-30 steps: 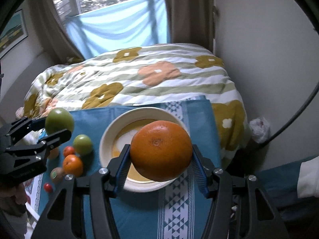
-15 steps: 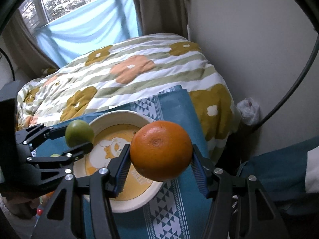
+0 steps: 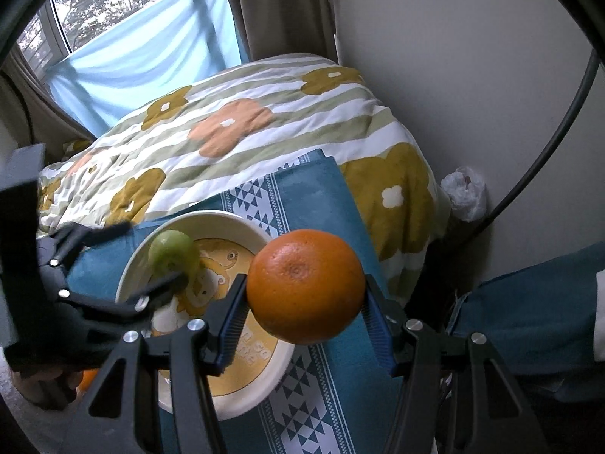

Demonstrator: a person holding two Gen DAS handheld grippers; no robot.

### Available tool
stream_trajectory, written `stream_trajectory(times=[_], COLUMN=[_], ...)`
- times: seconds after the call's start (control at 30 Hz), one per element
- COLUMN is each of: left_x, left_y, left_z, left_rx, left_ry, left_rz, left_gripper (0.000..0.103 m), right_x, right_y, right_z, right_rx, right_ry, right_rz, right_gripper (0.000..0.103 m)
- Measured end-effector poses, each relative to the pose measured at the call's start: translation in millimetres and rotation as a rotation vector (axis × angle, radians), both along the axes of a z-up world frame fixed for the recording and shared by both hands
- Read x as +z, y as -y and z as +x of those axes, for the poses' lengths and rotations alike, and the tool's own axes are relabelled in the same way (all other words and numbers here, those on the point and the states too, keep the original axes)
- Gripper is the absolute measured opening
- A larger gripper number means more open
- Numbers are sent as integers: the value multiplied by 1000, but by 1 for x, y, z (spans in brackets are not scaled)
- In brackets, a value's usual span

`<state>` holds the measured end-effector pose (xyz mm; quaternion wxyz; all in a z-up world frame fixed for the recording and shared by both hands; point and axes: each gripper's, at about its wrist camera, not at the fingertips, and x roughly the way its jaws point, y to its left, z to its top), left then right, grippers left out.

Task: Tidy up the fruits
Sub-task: 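Release the pomelo into the white bowl with the left tool while the right tool releases the orange there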

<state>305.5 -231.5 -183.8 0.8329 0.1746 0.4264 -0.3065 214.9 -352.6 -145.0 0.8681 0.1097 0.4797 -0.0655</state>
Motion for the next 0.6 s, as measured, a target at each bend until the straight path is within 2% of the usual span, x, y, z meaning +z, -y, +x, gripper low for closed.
stream_trajectory(times=[0.37, 0.6], left_x=[19, 29], left_y=[-35, -66], left_z=[-7, -21], left_rx=[92, 162], left_ry=[-21, -25], left_rz=[-19, -28], left_gripper=[103, 103], right_x=[4, -2], right_y=[-12, -34], right_z=[7, 17], right_rx=[66, 264], right_ry=[16, 36], right_rz=[4, -29], right_gripper=[54, 54])
